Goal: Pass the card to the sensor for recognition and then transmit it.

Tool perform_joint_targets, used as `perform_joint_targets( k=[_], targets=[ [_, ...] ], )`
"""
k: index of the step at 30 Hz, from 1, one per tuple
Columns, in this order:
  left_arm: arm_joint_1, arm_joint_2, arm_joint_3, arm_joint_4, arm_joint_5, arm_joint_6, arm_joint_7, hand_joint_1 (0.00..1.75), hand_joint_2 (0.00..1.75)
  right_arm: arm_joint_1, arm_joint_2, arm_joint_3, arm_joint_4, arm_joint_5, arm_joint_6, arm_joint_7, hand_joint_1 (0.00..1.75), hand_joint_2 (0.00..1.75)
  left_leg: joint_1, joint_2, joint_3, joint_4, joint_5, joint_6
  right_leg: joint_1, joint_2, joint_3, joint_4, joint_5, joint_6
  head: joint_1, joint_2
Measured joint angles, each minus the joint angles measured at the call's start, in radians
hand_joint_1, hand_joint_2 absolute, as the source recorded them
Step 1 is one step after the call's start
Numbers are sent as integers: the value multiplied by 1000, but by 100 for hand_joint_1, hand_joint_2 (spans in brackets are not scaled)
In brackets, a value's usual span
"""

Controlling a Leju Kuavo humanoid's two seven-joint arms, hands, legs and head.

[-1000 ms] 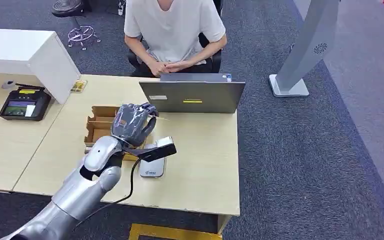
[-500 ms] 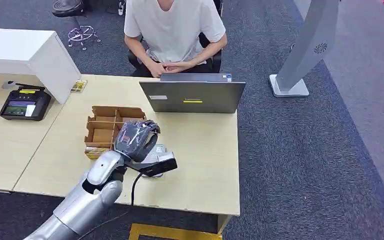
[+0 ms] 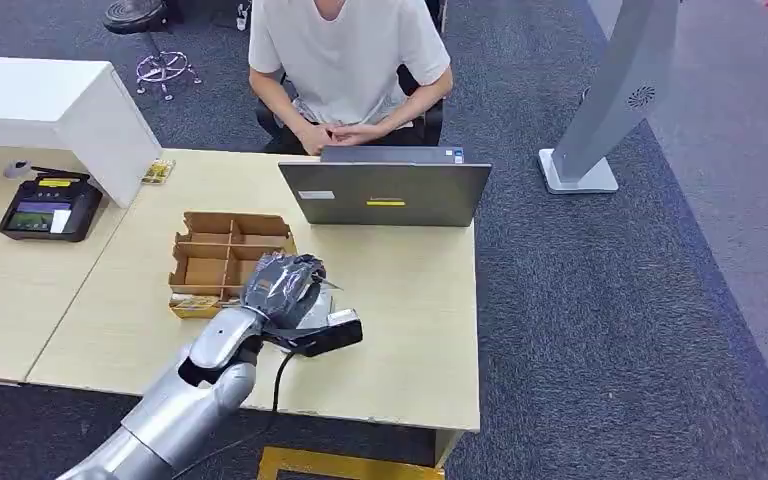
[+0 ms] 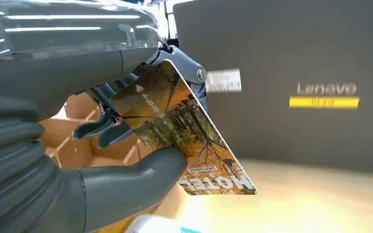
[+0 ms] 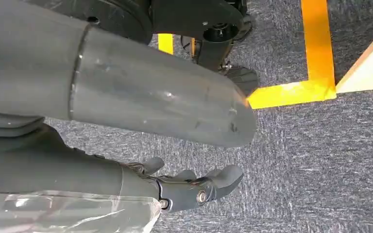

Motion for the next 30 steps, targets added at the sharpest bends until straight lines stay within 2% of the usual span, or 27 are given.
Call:
perform_joint_targets(
  k=[15, 30],
  targets=[
    [-51, -69, -15, 225, -52, -15, 56, 175, 175, 0, 0, -1, 0, 19, 0, 13, 0, 0, 0, 0, 0, 0, 0, 0, 0, 0, 0, 0, 0, 0, 0, 0],
    [-83, -88, -15, 287, -62, -12, 70, 175, 175, 0, 0, -15, 0, 21, -1, 16, 0, 0, 0, -1, 0, 0, 0, 0, 0, -1, 1, 0, 0, 0, 0, 0]
  ],
)
